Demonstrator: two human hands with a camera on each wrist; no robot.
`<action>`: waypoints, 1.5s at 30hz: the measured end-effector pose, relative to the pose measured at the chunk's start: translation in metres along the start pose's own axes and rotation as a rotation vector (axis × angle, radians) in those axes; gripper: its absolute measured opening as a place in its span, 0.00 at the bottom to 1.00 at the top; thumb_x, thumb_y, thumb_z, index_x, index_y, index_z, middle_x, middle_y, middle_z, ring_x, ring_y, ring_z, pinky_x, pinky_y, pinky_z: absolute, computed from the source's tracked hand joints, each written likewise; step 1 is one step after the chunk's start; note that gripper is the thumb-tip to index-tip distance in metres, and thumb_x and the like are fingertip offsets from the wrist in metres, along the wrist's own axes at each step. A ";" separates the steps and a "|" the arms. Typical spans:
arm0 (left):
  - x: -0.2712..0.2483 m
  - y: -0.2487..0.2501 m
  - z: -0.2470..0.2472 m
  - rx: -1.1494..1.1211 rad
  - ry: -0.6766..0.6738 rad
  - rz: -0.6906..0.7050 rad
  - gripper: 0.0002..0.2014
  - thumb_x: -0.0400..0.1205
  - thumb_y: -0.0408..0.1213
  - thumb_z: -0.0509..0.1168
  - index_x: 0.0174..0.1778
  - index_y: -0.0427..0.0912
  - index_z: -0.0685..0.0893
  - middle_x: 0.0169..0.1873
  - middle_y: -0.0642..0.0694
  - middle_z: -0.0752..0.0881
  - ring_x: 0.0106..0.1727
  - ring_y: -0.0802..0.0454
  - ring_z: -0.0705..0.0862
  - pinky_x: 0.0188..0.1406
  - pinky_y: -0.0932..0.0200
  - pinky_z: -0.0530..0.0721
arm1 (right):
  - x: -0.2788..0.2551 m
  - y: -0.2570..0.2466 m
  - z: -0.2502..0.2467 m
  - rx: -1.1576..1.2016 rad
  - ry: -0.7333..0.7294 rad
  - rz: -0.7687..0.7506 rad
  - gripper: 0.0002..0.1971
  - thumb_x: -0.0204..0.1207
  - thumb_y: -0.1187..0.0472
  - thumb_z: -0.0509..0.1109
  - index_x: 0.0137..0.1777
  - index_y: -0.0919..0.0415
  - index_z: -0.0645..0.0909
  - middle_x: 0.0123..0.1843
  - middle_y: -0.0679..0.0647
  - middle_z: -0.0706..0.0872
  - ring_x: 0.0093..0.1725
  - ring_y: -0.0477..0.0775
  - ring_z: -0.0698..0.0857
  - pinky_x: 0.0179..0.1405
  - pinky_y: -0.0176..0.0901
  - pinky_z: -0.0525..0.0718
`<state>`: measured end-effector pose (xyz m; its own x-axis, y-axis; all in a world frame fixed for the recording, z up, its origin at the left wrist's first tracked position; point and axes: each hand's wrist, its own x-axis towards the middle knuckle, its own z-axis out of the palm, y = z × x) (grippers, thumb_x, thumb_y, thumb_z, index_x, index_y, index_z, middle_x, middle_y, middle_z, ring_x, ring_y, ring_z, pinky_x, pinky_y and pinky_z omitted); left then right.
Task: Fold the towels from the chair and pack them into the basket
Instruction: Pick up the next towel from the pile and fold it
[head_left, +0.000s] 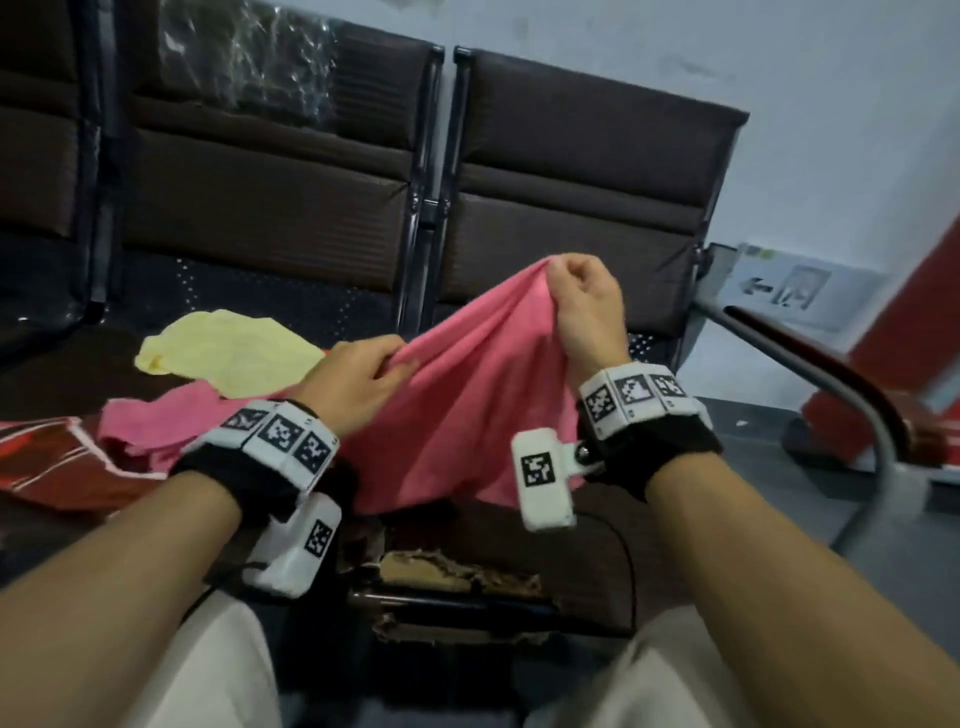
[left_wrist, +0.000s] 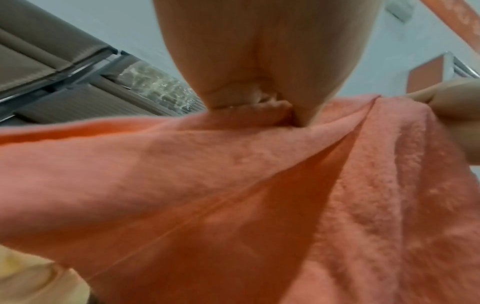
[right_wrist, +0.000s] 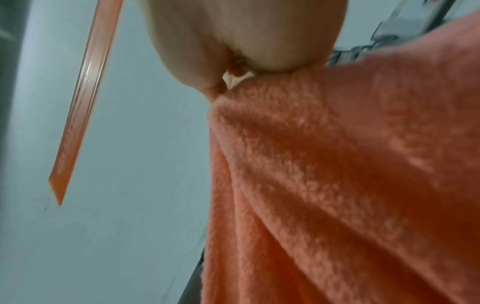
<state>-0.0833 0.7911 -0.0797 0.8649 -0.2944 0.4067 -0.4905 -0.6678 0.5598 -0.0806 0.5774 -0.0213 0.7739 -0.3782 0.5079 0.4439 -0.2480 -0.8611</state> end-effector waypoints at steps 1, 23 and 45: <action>0.000 0.001 0.006 0.044 -0.024 0.017 0.10 0.83 0.42 0.61 0.38 0.43 0.79 0.31 0.46 0.82 0.40 0.42 0.82 0.42 0.47 0.79 | 0.004 0.004 -0.014 0.014 0.060 0.017 0.08 0.82 0.63 0.65 0.42 0.52 0.77 0.39 0.44 0.81 0.38 0.37 0.79 0.44 0.28 0.78; 0.049 0.020 0.078 -0.194 -0.043 0.063 0.09 0.82 0.40 0.63 0.37 0.44 0.82 0.28 0.52 0.80 0.34 0.56 0.77 0.38 0.52 0.74 | -0.017 0.087 -0.062 -0.401 -0.941 0.196 0.02 0.74 0.53 0.75 0.45 0.45 0.87 0.38 0.40 0.88 0.40 0.36 0.83 0.46 0.31 0.80; 0.048 -0.019 0.072 -0.094 -0.143 -0.053 0.02 0.76 0.38 0.70 0.38 0.47 0.85 0.33 0.47 0.88 0.38 0.47 0.85 0.43 0.50 0.81 | 0.017 0.088 -0.057 -0.047 -0.148 0.174 0.17 0.74 0.68 0.66 0.25 0.54 0.80 0.22 0.40 0.79 0.26 0.37 0.75 0.31 0.33 0.73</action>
<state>-0.0246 0.7399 -0.1227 0.8930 -0.3586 0.2718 -0.4456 -0.6201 0.6457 -0.0537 0.4980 -0.0871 0.8964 -0.2848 0.3397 0.2790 -0.2330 -0.9316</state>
